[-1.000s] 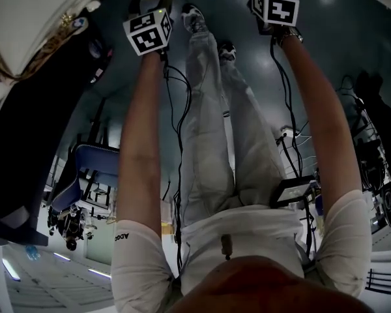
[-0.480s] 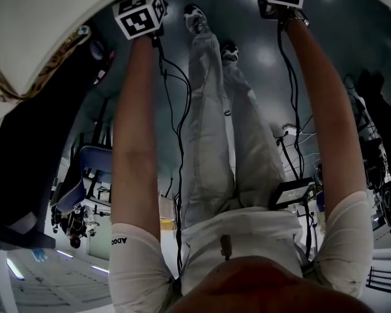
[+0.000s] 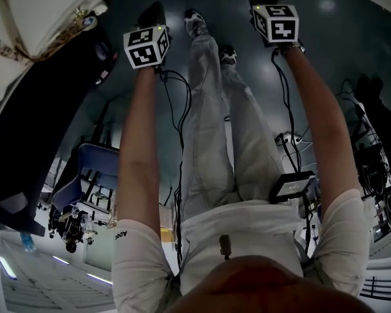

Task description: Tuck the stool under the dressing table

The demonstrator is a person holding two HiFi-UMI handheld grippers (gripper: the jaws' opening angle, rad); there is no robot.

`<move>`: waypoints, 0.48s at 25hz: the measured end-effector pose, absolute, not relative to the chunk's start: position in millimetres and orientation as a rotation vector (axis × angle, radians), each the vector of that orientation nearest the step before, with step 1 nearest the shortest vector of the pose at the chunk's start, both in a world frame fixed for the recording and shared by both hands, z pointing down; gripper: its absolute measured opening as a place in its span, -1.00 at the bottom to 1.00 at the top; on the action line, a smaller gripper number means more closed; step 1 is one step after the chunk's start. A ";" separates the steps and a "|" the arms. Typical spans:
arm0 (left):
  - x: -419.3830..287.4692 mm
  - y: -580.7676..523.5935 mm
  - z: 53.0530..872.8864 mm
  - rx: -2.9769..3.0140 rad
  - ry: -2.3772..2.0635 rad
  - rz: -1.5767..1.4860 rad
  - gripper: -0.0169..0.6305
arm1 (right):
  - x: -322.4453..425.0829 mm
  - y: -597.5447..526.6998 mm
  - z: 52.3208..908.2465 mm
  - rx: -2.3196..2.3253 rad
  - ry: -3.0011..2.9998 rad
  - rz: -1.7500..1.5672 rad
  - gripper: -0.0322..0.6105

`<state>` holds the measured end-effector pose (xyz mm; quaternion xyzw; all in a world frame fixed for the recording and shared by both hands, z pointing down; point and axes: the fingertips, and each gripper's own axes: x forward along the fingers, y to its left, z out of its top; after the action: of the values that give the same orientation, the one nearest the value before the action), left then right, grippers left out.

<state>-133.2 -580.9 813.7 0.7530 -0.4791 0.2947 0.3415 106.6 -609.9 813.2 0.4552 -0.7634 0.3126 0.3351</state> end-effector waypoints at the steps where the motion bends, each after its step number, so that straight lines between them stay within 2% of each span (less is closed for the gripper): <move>1: -124.5 -564.1 805.5 1.980 -1.200 0.774 -0.93 | 108.4 -593.5 805.8 1.155 -2.007 0.821 -0.88; 6: -109.6 -498.5 759.6 2.024 -1.112 0.641 -0.93 | 125.5 -530.7 770.4 1.033 -2.043 0.810 -0.88; 12: -113.2 -495.5 672.5 2.037 -1.230 0.400 -0.93 | 147.5 -533.1 682.7 1.130 -2.147 0.787 -0.88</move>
<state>-113.2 -495.5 672.5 0.7887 -0.4762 0.1550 0.3565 147.5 -533.1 682.7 0.4237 -0.8053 0.2952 0.2914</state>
